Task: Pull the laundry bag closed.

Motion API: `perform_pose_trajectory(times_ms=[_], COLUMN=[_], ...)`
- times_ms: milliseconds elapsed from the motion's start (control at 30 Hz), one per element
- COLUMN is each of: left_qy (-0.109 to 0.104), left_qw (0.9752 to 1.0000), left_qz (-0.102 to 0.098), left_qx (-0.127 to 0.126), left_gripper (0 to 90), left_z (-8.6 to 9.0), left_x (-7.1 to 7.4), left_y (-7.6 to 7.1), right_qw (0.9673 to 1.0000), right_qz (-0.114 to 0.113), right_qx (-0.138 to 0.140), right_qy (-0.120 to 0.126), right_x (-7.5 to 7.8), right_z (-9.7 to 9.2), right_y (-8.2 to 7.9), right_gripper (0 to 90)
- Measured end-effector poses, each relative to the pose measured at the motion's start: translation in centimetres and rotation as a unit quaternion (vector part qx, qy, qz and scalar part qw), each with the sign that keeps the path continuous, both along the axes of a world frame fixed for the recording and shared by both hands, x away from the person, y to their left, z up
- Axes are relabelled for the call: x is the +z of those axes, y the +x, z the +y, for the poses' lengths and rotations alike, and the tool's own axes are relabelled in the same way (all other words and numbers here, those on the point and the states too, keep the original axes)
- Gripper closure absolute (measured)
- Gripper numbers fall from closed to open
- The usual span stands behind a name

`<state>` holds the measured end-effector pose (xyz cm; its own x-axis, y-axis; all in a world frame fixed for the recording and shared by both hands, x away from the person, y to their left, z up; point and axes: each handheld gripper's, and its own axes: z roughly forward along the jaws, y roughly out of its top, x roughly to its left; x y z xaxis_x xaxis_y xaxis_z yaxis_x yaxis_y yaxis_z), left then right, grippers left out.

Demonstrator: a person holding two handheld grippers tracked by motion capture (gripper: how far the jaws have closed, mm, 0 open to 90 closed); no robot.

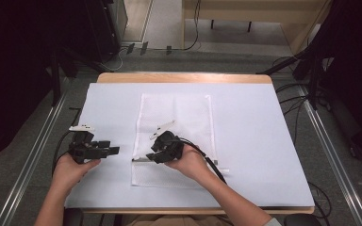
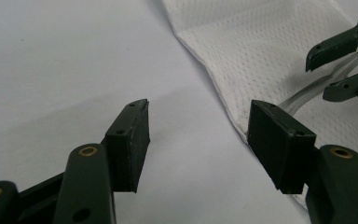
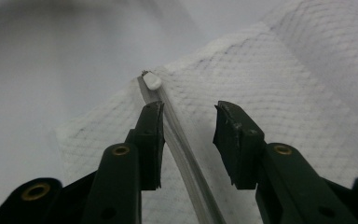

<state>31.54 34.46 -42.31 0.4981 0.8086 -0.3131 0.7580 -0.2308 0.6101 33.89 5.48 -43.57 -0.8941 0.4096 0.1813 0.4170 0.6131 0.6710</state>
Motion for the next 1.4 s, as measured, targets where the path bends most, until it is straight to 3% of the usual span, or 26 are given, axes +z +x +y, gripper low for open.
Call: perform_pose_trajectory(times_ms=[133,633,733,1067,1233,1400], left_qy=[-0.001,-0.002,-0.003,-0.003,0.002,0.0], left_qw=[1.0,1.0,1.0,1.0,0.9998,0.9999], left_qz=[0.0,0.005,0.004,0.007,-0.004,0.001], left_qx=[0.001,-0.005,-0.007,-0.005,-0.017,-0.016], left_gripper=[39.8,41.7,43.9,43.5,45.7,45.4], left_z=[0.0,-0.1,-0.2,-0.1,-0.2,-0.2], left_x=[0.0,0.0,0.0,-0.1,-0.1,-0.2], left_y=[0.0,0.0,-0.1,0.0,-0.2,-0.2], right_qw=[0.9999,0.9991,0.9983,0.998,0.9976,0.9974], right_qz=[0.01,0.038,0.056,0.061,0.068,0.072], right_qx=[0.008,0.017,0.018,0.017,0.011,0.008], right_qy=[0.003,0.002,0.0,-0.002,-0.003,-0.002], right_x=[-0.2,-1.5,-2.0,-2.3,-2.5,-2.5], right_z=[0.8,2.8,3.3,4.4,5.2,5.4], right_y=[-0.1,-0.2,-0.2,0.1,0.4,0.6], right_gripper=[69.6,70.6,68.6,74.7,78.2,81.8])
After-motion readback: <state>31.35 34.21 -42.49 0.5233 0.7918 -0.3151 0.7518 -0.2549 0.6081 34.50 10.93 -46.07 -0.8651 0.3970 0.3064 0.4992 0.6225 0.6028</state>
